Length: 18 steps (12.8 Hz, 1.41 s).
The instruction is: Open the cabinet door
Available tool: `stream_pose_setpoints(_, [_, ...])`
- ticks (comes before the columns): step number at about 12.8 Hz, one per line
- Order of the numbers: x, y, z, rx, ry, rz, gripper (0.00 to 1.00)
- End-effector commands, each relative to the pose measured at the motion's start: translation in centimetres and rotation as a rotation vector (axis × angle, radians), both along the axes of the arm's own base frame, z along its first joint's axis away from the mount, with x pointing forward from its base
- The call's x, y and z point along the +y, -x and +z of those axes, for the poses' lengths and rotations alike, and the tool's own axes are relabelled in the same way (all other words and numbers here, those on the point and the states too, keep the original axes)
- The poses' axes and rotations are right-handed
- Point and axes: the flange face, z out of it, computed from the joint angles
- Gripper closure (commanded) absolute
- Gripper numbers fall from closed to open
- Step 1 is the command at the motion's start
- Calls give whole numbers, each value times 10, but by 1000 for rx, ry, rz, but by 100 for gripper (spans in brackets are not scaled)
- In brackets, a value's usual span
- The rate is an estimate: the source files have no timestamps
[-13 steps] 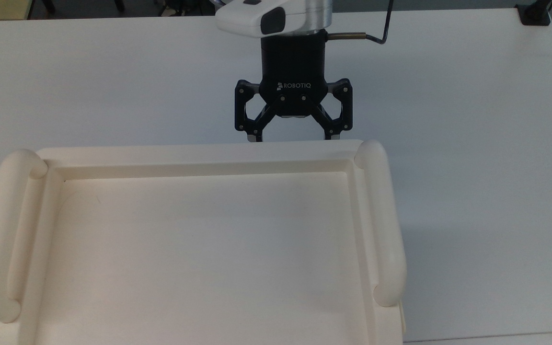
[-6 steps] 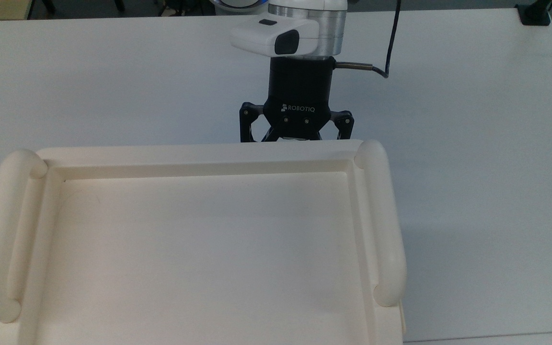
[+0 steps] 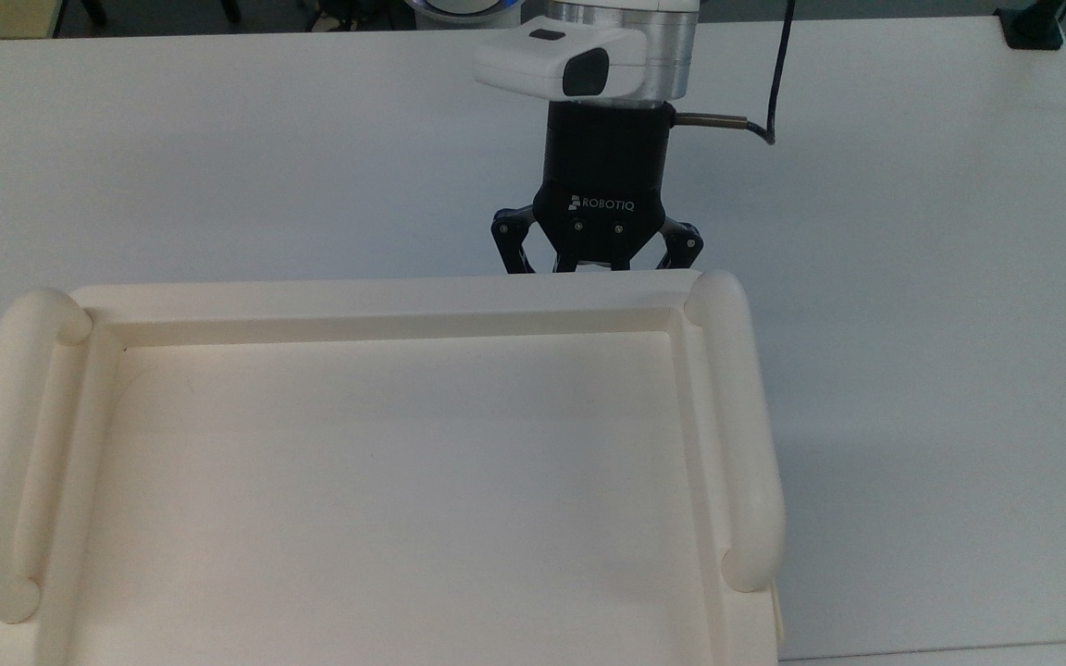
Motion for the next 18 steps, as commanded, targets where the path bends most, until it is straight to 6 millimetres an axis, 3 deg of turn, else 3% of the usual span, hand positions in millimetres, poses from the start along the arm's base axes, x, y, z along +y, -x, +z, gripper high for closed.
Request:
stream_pose_setpoints(1, [3, -1, 2, -31, 60, -6, 98])
stream_pose_setpoints(5, [1, 2, 7, -31, 56, -7, 100])
stream_pose_setpoints(7, [-10, 9, 25, -42, 35, -23, 100])
stream_pose_setpoints(15, [-28, 47, 31, 290, -60, 38, 100])
stream_pose_setpoints(18, [-55, 63, 31, 424, -44, 29, 93])
